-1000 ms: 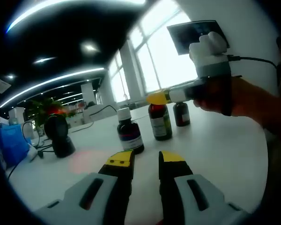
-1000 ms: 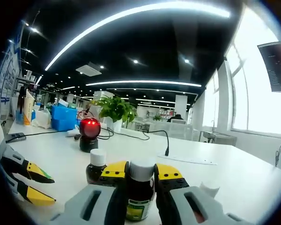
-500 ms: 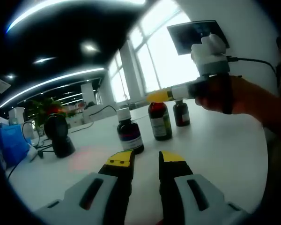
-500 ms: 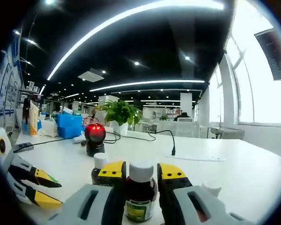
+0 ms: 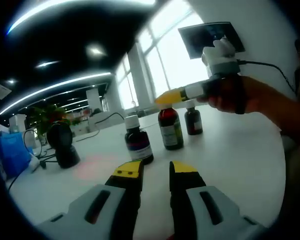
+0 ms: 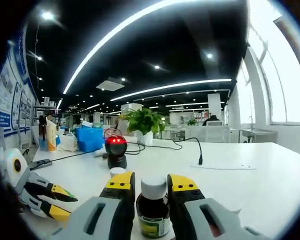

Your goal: Rotate the medicine bottle to make it face forward pick up the medicine bottle inspect the drug traceability code place the medicine on the table

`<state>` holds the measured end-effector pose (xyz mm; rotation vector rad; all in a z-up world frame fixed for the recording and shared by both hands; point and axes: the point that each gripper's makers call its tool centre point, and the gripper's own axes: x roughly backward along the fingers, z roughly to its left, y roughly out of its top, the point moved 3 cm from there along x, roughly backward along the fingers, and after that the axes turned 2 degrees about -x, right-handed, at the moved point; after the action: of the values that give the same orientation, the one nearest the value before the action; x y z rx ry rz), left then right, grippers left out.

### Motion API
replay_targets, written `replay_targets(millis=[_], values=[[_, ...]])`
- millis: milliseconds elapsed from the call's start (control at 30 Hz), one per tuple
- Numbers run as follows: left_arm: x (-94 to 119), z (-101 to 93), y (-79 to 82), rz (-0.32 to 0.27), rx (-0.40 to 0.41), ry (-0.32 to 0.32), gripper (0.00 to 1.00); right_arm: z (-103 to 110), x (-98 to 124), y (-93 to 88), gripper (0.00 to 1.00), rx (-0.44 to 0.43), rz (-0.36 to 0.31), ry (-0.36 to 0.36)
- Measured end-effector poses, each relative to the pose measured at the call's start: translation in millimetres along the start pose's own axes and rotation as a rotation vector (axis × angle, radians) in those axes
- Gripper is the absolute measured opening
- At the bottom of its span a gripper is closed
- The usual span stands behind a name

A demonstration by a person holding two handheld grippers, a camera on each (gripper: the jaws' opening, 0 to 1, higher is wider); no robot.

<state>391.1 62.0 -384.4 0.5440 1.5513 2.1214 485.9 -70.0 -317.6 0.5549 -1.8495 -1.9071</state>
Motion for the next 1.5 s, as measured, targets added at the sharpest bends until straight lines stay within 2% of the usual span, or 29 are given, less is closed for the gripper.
replay_targets(millis=[300, 567, 1033, 1167, 1367, 1500], values=[[0.0, -0.2, 0.1, 0.0, -0.001, 0.0, 0.14, -1.6, -1.6, 0.9, 0.17, -0.017, 0.009, 0.05], [0.2, -0.6, 0.4, 0.001, -0.001, 0.0, 0.14, -0.8, -1.4, 0.5, 0.16, 0.012, 0.001, 0.041], [0.4, -0.9, 0.4, 0.001, 0.0, -0.001, 0.14, 2.0, -0.4, 0.2, 0.16, 0.049, -0.015, -0.08], [0.6, -0.7, 0.6, -0.001, 0.001, -0.001, 0.14, 4.3, 1.1, 0.0, 0.16, 0.091, -0.017, -0.146], [0.8, -0.4, 1.1, -0.003, 0.002, -0.002, 0.14, 5.0, 1.1, -0.3, 0.16, 0.108, -0.019, -0.198], [0.7, -0.2, 0.9, -0.003, 0.002, -0.002, 0.14, 6.5, 0.9, -0.8, 0.16, 0.148, -0.019, -0.232]])
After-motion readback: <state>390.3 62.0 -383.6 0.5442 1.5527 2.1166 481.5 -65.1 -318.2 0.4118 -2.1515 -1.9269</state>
